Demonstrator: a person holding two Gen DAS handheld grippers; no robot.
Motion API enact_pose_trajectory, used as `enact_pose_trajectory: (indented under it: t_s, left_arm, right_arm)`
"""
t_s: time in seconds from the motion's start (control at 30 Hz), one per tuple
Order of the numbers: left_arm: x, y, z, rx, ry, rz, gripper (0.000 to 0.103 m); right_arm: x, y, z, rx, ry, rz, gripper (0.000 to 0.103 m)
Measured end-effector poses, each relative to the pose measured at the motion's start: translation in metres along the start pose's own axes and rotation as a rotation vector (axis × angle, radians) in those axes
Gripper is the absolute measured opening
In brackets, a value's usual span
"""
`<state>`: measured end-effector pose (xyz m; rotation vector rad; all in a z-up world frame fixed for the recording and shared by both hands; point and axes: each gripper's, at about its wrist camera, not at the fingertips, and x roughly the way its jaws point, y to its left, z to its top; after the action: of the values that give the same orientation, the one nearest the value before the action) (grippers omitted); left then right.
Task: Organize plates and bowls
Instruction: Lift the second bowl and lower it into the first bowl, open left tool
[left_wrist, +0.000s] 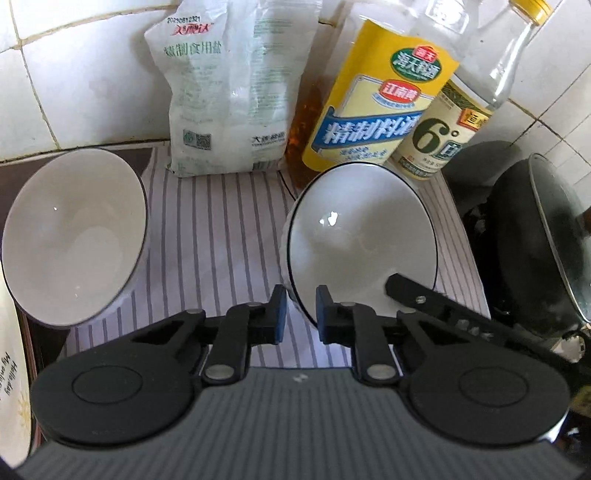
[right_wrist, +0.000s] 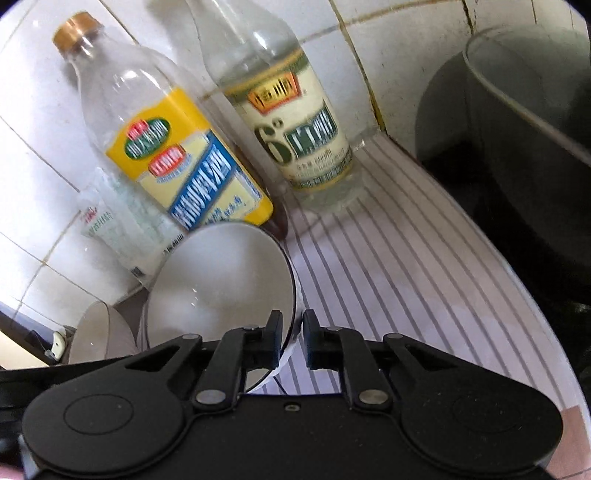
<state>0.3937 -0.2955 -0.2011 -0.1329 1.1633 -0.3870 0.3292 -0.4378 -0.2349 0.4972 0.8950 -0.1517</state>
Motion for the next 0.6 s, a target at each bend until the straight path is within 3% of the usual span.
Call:
enact_pose_trajectory:
  t_s: [0.13, 0.6]
  left_arm:
    - [-0.006, -0.004, -0.006, 0.021, 0.015, 0.006, 0.014]
    - [-0.081, 0.005, -0.035, 0.03, 0.059, -0.042, 0.014]
  right_arm:
    - [0.0, 0.005, -0.01, -0.033, -0.023, -0.043, 0.013]
    - [-0.074, 0.031, -0.03, -0.022, -0.043, 0.02, 0.013]
